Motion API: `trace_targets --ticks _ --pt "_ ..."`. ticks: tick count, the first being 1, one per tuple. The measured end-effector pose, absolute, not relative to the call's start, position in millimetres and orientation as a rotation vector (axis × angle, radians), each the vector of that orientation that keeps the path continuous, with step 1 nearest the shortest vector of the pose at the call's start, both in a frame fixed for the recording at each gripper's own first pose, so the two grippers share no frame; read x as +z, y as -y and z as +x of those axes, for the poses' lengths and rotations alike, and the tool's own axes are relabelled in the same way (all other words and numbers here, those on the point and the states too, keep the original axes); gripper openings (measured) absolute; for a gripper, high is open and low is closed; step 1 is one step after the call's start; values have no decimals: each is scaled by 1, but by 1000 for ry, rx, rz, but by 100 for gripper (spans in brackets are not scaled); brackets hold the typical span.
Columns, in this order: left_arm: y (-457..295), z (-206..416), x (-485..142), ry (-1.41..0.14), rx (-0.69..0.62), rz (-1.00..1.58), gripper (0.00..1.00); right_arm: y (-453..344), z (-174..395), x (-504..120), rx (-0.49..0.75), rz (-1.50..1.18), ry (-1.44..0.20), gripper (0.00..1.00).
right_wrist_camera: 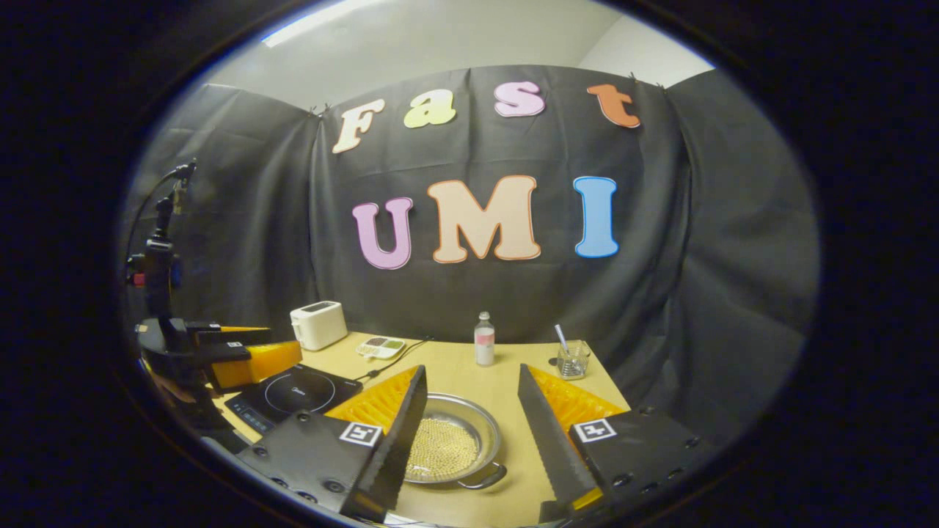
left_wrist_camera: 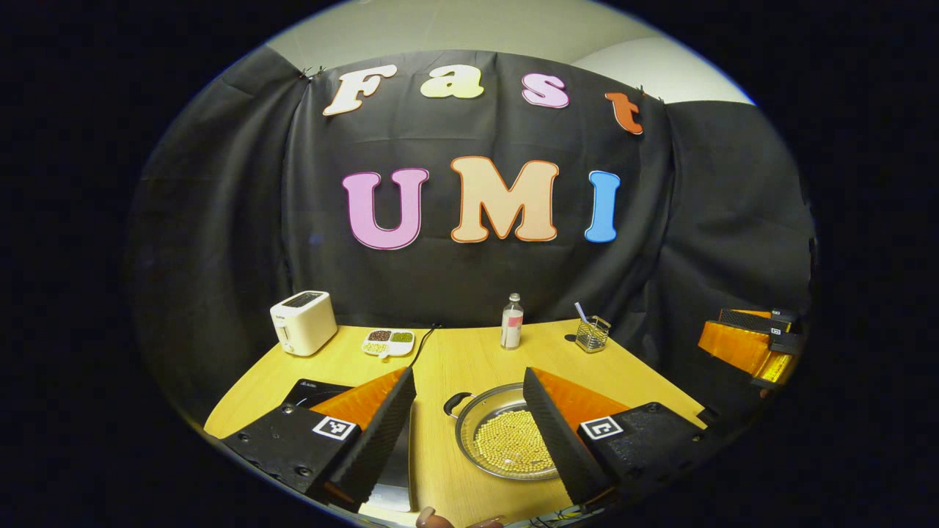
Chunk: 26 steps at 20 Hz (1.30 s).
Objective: First push the handle of the pot to place it horizontally, then grasp the pot with both hands and set it on the induction cooktop.
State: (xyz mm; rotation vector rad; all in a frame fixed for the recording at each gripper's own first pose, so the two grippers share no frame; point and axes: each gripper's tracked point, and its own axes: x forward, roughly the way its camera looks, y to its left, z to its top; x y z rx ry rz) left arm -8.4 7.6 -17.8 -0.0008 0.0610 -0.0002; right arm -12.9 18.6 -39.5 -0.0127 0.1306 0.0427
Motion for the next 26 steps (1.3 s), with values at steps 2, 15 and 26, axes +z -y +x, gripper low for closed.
trace_targets --ticks 2,15,26 --pt "-7 -7 -17 -60 0 -2 95 -19 -15 -42 42 7 -143 72" --pt "-9 -3 -23 -75 9 7 96 -18 -26 -50 28 -32 -211 14" --pt "-13 3 -29 -90 -26 6 96 -25 -20 -101 74 -89 -320 2"
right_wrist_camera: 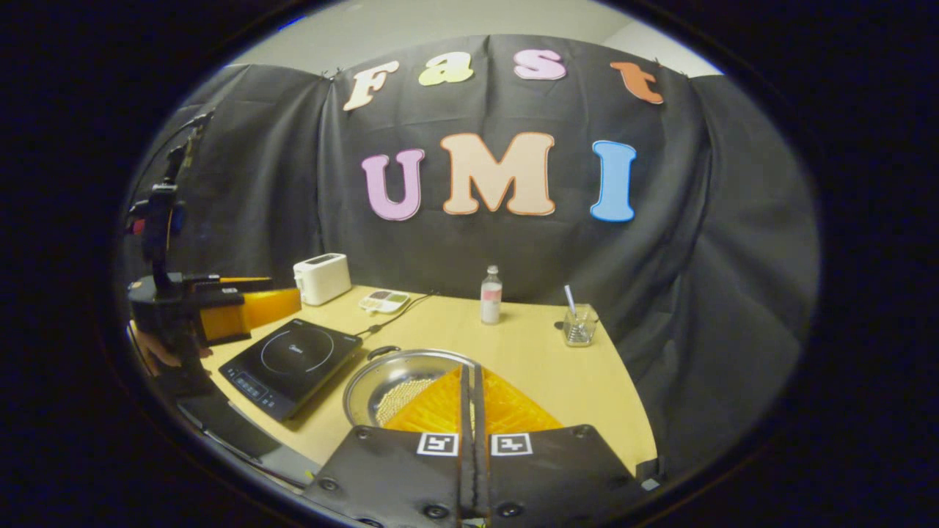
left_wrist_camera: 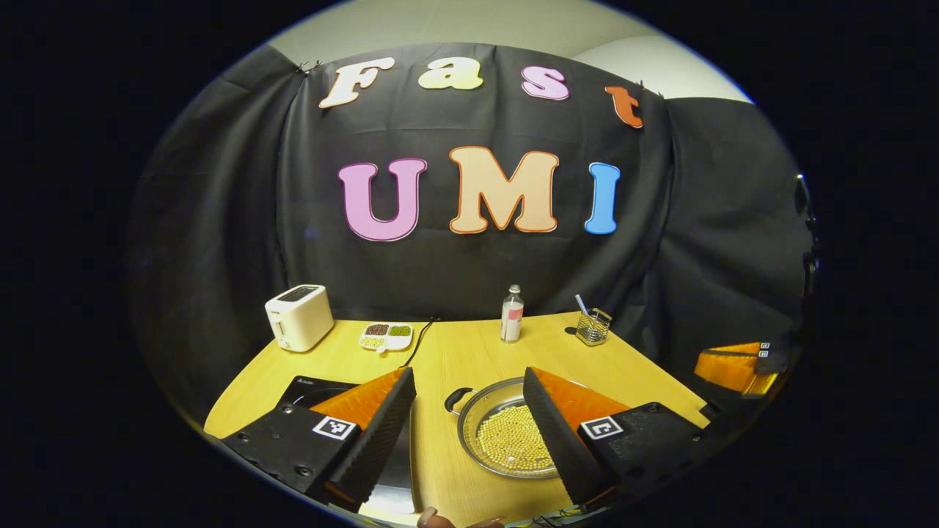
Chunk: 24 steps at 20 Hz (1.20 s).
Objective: First push the handle of the pot to place it horizontally, then grasp the pot with both hands and set it on the induction cooktop.
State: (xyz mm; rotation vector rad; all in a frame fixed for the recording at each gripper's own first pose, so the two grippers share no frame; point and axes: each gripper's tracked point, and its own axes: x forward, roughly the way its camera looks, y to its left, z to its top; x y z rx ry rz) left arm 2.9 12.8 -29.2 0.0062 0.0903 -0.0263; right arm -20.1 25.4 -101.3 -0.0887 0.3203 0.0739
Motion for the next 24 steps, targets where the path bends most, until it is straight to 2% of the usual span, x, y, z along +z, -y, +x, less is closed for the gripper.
trace_targets --ticks 7,9,15,16,17,18,22,24 --pt "-12 14 -33 -89 -109 -11 95 -26 -38 -139 16 -78 -411 0" --pt "-11 18 -37 -91 -123 -1 96 -29 -45 -160 23 -72 -460 2" --pt "-12 30 -35 -75 -71 -13 95 -41 -44 -213 135 -32 -588 0" --pt "-15 32 -36 -78 -43 -11 95 -39 -41 -220 157 -30 -606 2" --pt "-15 33 -40 -86 -26 -12 96 -38 -40 -229 179 -24 -627 0" --pt "-15 35 -41 -94 -12 -17 94 -37 -38 -237 200 -17 -649 2" --pt "-14 38 -56 -142 44 -46 95 -33 -42 -275 275 -39 -742 0" --pt "-12 38 -61 -157 68 -49 96 -33 -42 -289 312 -48 -778 2"
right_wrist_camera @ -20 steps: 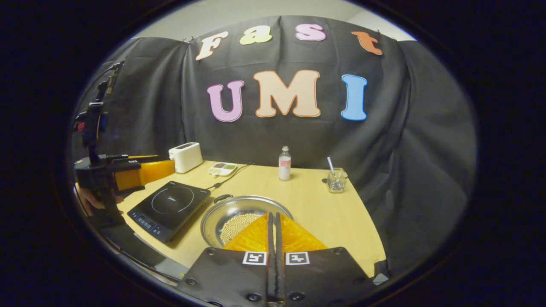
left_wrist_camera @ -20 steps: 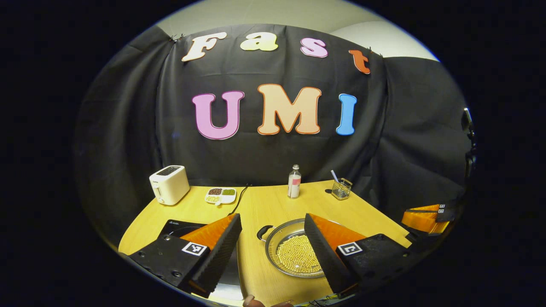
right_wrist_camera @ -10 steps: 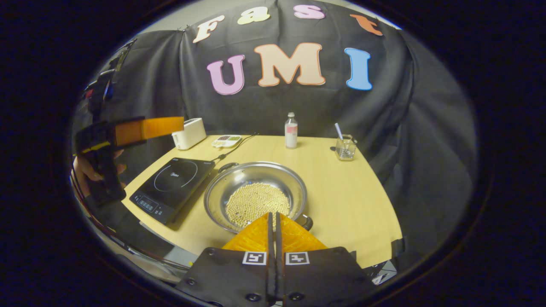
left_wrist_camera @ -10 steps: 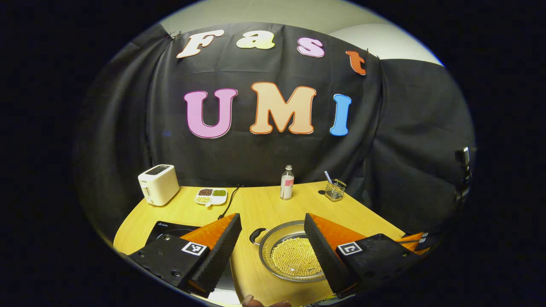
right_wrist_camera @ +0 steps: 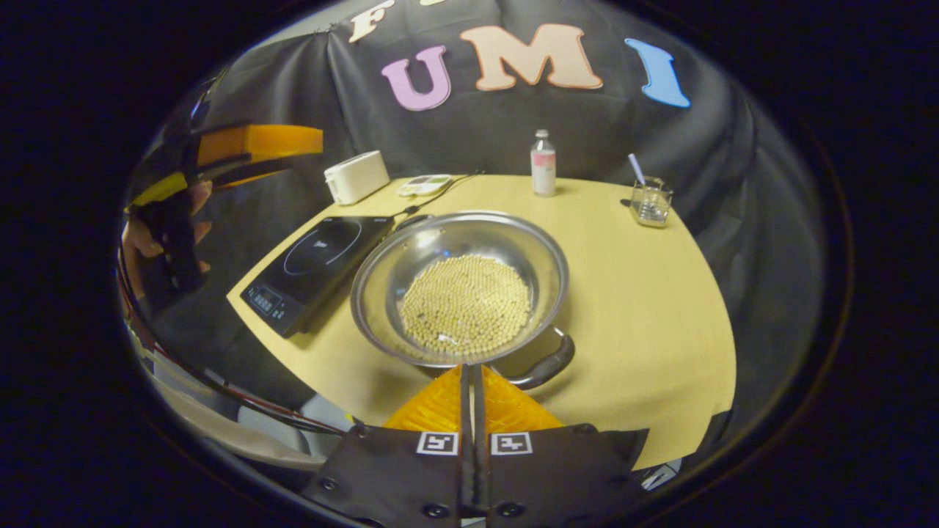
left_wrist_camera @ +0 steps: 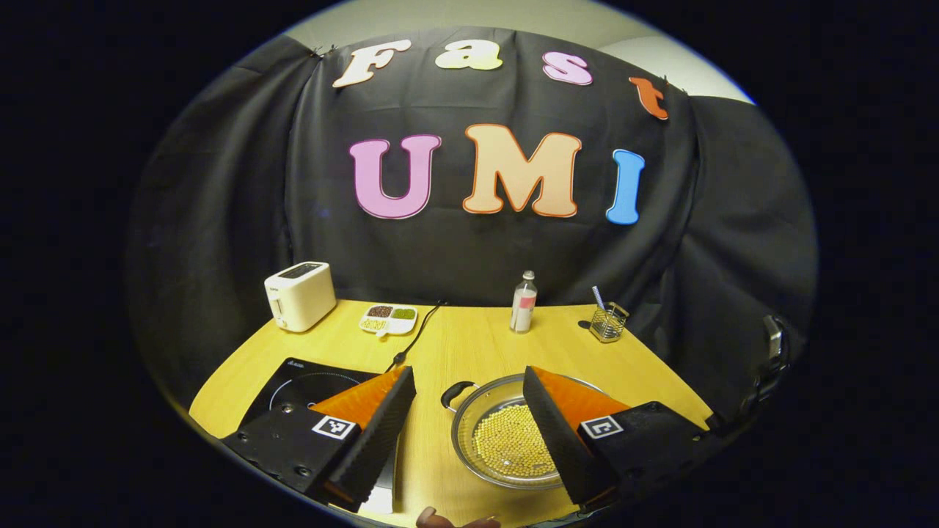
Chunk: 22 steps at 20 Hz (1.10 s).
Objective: First push the handle of the pot to place it horizontally, then grasp the pot with both hands and set it on the induction cooktop.
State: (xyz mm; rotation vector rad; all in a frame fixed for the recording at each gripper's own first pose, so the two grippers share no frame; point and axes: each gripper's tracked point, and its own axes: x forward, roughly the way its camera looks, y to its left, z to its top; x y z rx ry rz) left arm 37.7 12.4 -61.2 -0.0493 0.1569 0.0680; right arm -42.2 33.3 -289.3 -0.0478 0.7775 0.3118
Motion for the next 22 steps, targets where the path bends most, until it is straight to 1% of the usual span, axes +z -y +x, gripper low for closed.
trace_targets --ticks 1,2,9,10,11,12,13,14,15,17,18,20,21,22 --pt "-13 39 -63 -164 82 -44 96 -33 -42 -294 327 -50 -789 0" --pt "-15 39 -64 -171 97 -40 96 -34 -41 -298 343 -50 -800 2" --pt "-20 38 -72 -200 181 -56 96 -29 -35 -322 425 -71 -872 2" --pt "-22 37 -72 -197 192 -56 96 -27 -32 -323 434 -74 -876 0" --pt "-22 37 -72 -203 201 -58 96 -27 -30 -325 450 -68 -884 0" --pt "-22 38 -74 -205 213 -60 96 -26 -29 -324 458 -67 -886 2" --pt "-22 38 -74 -206 221 -62 96 -25 -27 -324 468 -75 -890 0" --pt "-22 39 -75 -208 230 -65 96 -23 -25 -325 477 -87 -893 0" --pt "-21 39 -75 -209 236 -68 96 -20 -22 -325 483 -95 -895 2" --pt "-21 40 -76 -212 248 -71 96 -14 -16 -326 489 -93 -899 2" --pt "-21 40 -76 -215 253 -71 96 -11 -12 -326 490 -92 -901 0" --pt "-21 40 -78 -223 264 -73 95 -3 -6 -327 489 -95 -903 0" --pt "-21 40 -79 -227 271 -73 96 1 -2 -327 487 -100 -903 2" --pt "-22 40 -79 -227 277 -73 96 5 3 -327 485 -104 -902 2"
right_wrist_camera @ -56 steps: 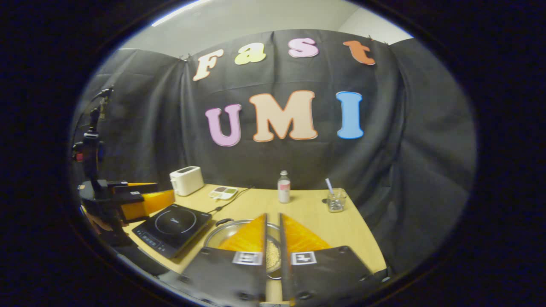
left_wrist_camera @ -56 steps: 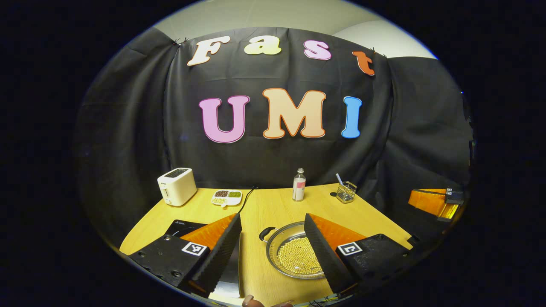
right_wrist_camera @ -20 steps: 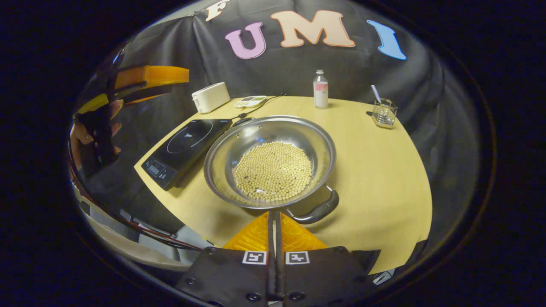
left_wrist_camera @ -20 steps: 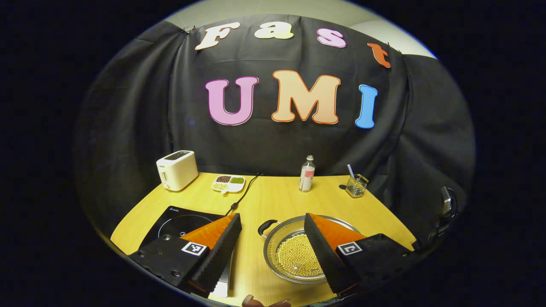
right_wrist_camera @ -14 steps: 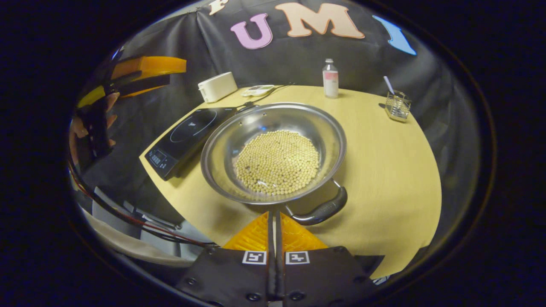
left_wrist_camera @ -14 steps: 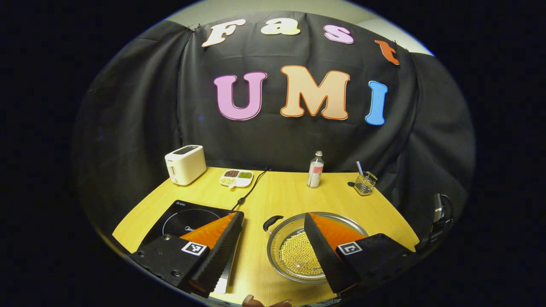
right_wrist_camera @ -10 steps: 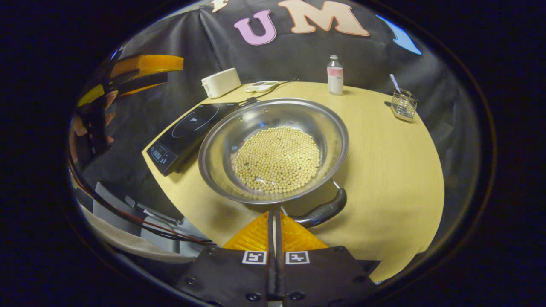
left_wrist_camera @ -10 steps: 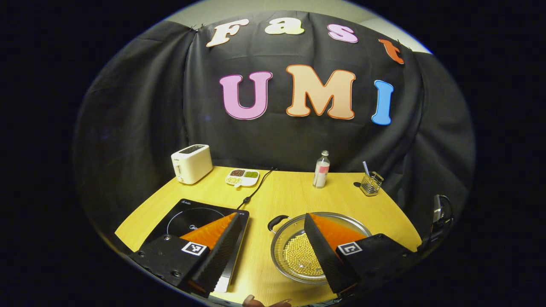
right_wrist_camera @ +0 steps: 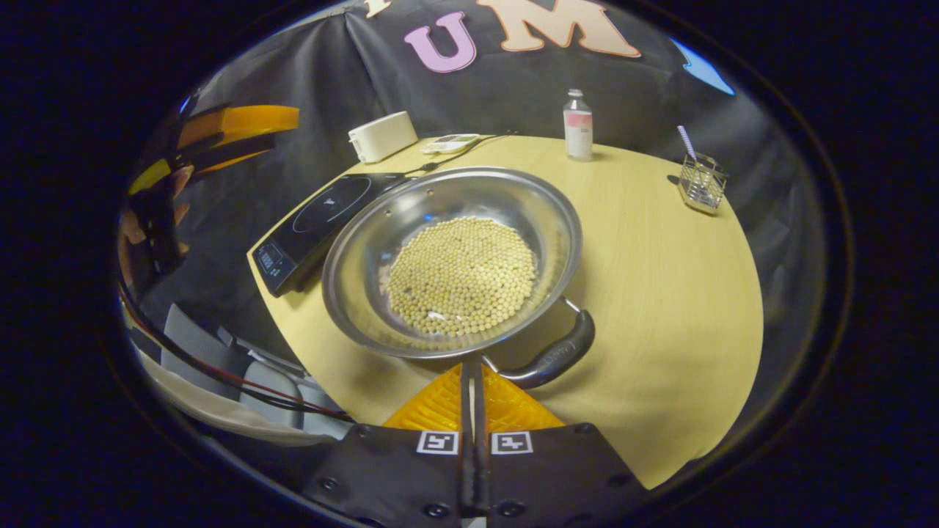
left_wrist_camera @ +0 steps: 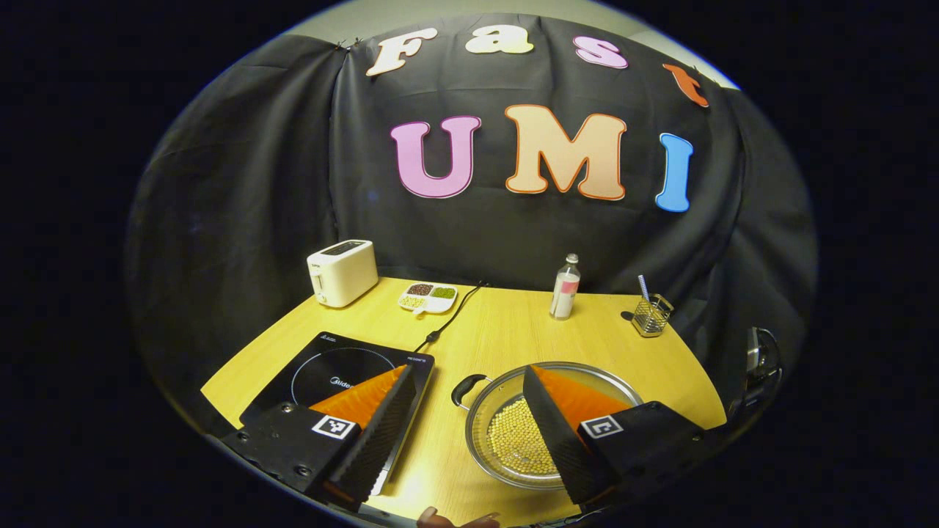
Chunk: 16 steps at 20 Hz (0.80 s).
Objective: First push the handle of the pot to place it horizontally, then grasp the pot with both hands and set it on the induction cooktop.
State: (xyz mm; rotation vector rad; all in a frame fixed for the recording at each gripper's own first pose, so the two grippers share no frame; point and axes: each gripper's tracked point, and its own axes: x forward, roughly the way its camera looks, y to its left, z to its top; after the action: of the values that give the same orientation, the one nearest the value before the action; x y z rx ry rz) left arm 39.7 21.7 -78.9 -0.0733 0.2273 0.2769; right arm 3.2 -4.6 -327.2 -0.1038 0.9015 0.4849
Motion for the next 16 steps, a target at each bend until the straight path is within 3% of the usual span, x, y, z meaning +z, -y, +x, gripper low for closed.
trace_targets --ticks 16 --pt "-27 41 -85 -260 337 -86 96 26 43 -330 481 -94 -902 2"
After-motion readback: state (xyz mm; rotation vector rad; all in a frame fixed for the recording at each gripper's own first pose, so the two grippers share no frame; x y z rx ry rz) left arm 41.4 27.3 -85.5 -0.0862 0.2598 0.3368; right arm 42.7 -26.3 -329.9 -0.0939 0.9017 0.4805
